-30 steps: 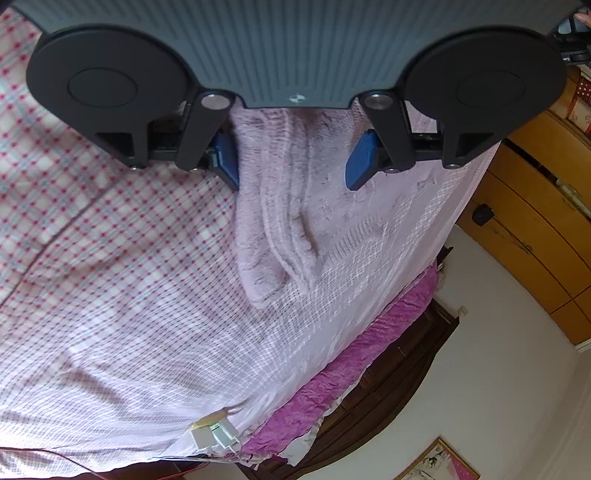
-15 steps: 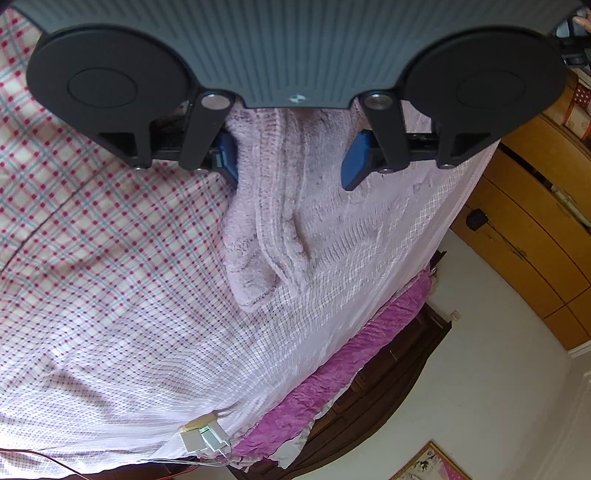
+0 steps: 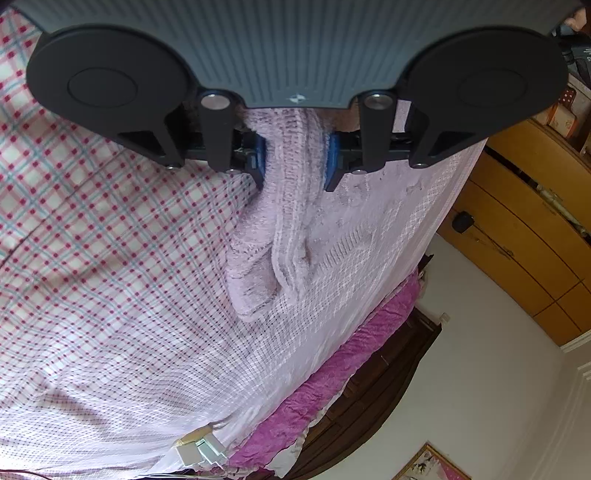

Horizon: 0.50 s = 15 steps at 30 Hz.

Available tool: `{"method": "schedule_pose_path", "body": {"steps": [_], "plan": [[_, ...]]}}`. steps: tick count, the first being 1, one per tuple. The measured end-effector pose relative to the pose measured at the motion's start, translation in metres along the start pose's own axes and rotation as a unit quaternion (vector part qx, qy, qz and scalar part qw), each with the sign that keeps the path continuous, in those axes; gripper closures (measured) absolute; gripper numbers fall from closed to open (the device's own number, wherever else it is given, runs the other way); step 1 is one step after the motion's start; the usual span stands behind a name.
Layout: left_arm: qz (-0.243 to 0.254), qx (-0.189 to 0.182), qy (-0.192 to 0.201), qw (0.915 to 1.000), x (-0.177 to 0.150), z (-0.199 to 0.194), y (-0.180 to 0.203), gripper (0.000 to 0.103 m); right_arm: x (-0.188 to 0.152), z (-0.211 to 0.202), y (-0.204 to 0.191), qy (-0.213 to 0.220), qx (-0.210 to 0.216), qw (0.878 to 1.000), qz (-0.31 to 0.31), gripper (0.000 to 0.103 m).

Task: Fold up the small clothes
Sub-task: 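Grasp the cardigan's folded side edge with the right gripper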

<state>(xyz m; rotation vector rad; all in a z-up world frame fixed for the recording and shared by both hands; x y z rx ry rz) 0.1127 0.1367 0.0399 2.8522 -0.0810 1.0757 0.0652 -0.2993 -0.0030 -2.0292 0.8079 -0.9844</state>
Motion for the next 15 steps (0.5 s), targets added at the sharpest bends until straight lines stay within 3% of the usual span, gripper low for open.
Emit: {"method": "schedule_pose_path", "body": {"steps": [4, 10, 15], "plan": [[0.003, 0.002, -0.001, 1.0000, 0.0002, 0.0012, -0.0002, 0.073, 0.0017, 0.0016, -0.0013, -0.005, 0.010, 1.000, 0.001, 0.058], [0.007, 0.005, -0.003, 1.0000, 0.0007, 0.0025, 0.0004, 0.073, 0.0009, 0.0049, -0.0027, 0.000, 0.020, 1.000, -0.003, 0.058], [0.008, 0.006, -0.004, 0.9999, 0.0012, 0.0033, 0.0010, 0.073, -0.0050, 0.0059, -0.0027, 0.004, 0.017, 1.000, -0.015, 0.067]]}}
Point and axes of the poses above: each gripper's, at about its wrist camera, not at the fingertips, and z roughly the way its jaws point, y to its right, x to its top, the point moved 1 cm from there along z, roughly the way its jaws point, and after that the axes turned 15 degrees about z, right-handed, at the moved point
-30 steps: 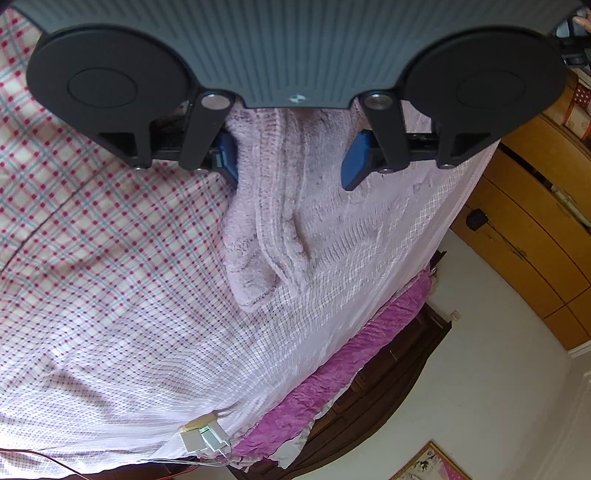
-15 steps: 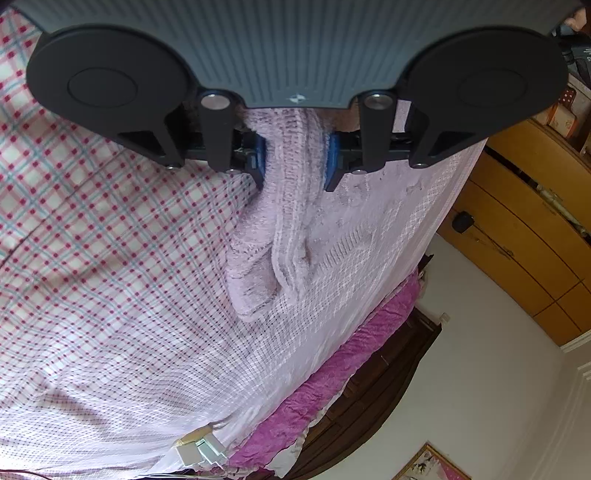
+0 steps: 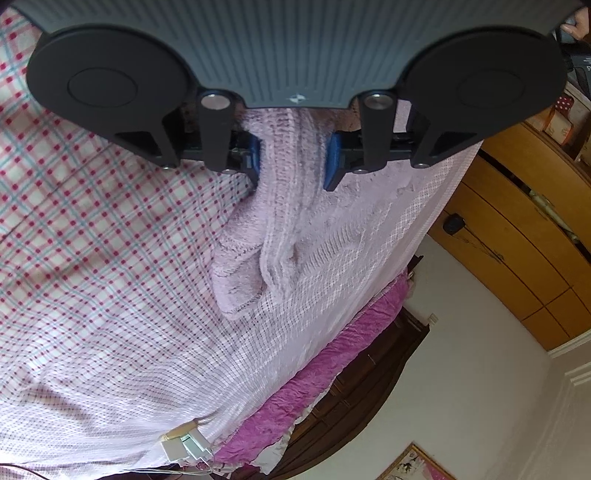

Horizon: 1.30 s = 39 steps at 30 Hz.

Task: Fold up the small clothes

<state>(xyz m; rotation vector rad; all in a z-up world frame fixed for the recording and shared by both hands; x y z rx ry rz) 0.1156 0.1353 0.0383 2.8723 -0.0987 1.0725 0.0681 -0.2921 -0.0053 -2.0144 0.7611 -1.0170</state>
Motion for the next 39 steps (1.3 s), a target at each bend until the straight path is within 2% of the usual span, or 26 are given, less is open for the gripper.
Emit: {"method": "schedule_pose_path", "body": {"steps": [8, 27, 39], "plan": [[-0.001, 0.001, -0.002, 1.0000, 0.001, -0.001, 0.000, 0.073, 0.002, -0.008, 0.005, 0.014, 0.039, 0.998, 0.036, 0.071], [-0.004, -0.011, 0.014, 0.9998, -0.001, -0.020, -0.002, 0.073, 0.005, -0.017, -0.034, 0.023, 0.093, 0.994, 0.050, 0.073], [-0.013, -0.013, 0.032, 0.9993, -0.004, -0.036, -0.011, 0.073, -0.003, -0.019, -0.083, 0.014, 0.135, 0.990, 0.030, 0.075]]}}
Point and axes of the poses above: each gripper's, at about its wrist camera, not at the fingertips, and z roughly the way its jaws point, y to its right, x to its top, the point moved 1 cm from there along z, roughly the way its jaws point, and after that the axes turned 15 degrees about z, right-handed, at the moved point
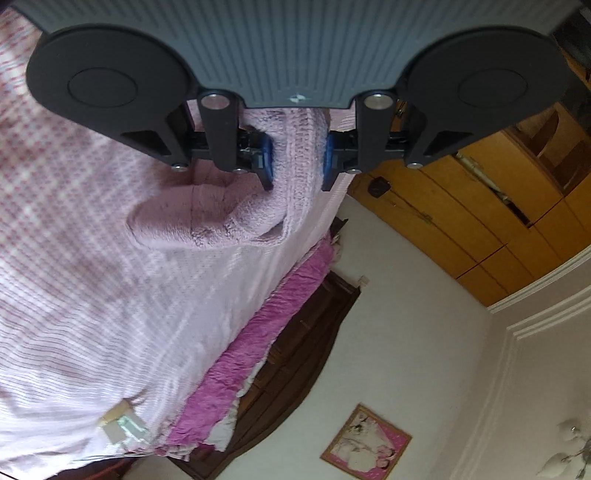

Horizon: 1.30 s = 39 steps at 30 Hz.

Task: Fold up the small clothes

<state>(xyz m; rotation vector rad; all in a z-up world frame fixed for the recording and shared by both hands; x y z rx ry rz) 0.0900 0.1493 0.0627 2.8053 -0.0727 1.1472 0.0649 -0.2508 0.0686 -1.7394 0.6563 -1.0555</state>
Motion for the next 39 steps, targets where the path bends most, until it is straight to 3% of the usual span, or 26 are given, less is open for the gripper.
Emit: {"method": "schedule_pose_path", "body": {"steps": [12, 18, 29, 34, 39], "plan": [[-0.017, -0.008, 0.027, 0.9995, -0.003, -0.023, -0.022, 0.073, -0.033, 0.032, -0.059, -0.031, 0.029, 0.998, -0.047, 0.077], [-0.033, 0.000, 0.032, 0.9990, -0.006, -0.028, -0.039, 0.073, -0.058, 0.051, -0.094, -0.061, 0.048, 0.994, -0.071, 0.087], [-0.061, 0.000, 0.031, 0.9977, -0.018, -0.028, -0.060, 0.073, -0.131, 0.110, -0.092, -0.183, -0.034, 0.978, -0.091, 0.085], [-0.059, -0.014, 0.037, 0.9975, -0.018, -0.028, -0.057, 0.073, -0.146, 0.099, -0.089, -0.182, -0.034, 0.977, -0.109, 0.085], [-0.040, -0.036, 0.045, 0.9976, -0.012, -0.025, -0.042, 0.073, -0.144, 0.069, -0.087, -0.140, -0.035, 0.984, -0.104, 0.085]]}}
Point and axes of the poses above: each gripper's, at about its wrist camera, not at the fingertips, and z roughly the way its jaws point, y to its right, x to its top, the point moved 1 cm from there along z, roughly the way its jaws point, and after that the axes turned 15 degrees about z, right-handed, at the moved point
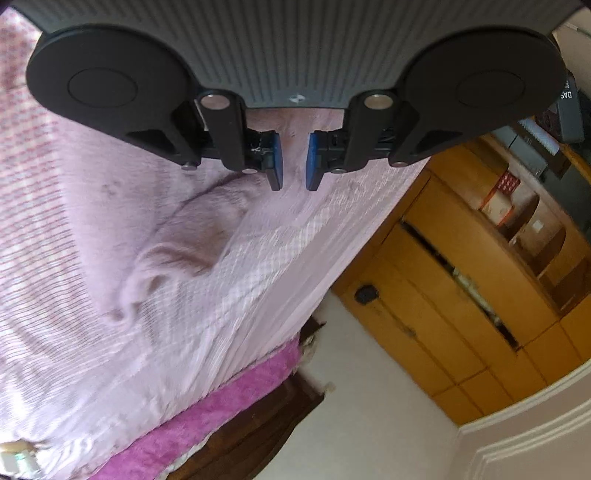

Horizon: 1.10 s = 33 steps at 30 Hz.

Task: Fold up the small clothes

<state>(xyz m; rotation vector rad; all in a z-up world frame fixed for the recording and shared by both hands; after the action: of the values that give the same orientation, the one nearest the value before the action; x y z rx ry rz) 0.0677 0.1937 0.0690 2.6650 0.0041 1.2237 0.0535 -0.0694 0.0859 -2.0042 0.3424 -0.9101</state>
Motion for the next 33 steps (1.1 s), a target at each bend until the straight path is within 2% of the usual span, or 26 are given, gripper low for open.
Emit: {"method": "schedule_pose_path", "body": {"steps": [6, 8, 10, 12, 17, 18, 19, 21, 26, 33], "plan": [[0.027, -0.032, 0.001, 0.9991, 0.010, 0.013, 0.028, 0.073, 0.001, -0.042, 0.013, 0.069, -0.038, 0.997, 0.004, 0.082], [0.037, -0.041, 0.001, 0.9985, 0.014, 0.017, 0.038, 0.073, 0.001, -0.053, 0.017, 0.093, -0.063, 0.994, -0.003, 0.069], [0.047, -0.049, 0.000, 0.9977, 0.017, 0.022, 0.048, 0.073, 0.003, -0.059, 0.022, 0.115, -0.091, 0.989, -0.012, 0.042], [0.058, -0.055, 0.000, 0.9968, 0.020, 0.028, 0.059, 0.073, 0.004, -0.062, 0.028, 0.135, -0.112, 0.984, -0.019, 0.036], [0.081, -0.063, -0.012, 0.9946, 0.025, 0.045, 0.083, 0.073, 0.000, -0.073, 0.041, 0.135, -0.122, 0.983, -0.015, 0.031], [0.087, -0.066, -0.015, 0.9939, 0.026, 0.048, 0.088, 0.070, 0.000, -0.072, 0.044, 0.135, -0.123, 0.983, -0.013, 0.031], [0.091, -0.067, -0.018, 0.9934, 0.027, 0.051, 0.092, 0.060, -0.001, -0.074, 0.047, 0.135, -0.124, 0.983, -0.009, 0.030], [0.102, -0.061, -0.017, 0.9928, 0.027, 0.056, 0.102, 0.048, 0.001, -0.075, 0.052, 0.133, -0.123, 0.983, 0.004, 0.029], [0.148, -0.037, -0.018, 0.9882, 0.027, 0.070, 0.119, 0.047, 0.005, -0.071, 0.063, 0.131, -0.130, 0.982, 0.027, 0.025], [0.175, -0.047, -0.021, 0.9832, 0.032, 0.085, 0.140, 0.046, 0.005, -0.076, 0.075, 0.139, -0.134, 0.980, 0.043, 0.022]]}}
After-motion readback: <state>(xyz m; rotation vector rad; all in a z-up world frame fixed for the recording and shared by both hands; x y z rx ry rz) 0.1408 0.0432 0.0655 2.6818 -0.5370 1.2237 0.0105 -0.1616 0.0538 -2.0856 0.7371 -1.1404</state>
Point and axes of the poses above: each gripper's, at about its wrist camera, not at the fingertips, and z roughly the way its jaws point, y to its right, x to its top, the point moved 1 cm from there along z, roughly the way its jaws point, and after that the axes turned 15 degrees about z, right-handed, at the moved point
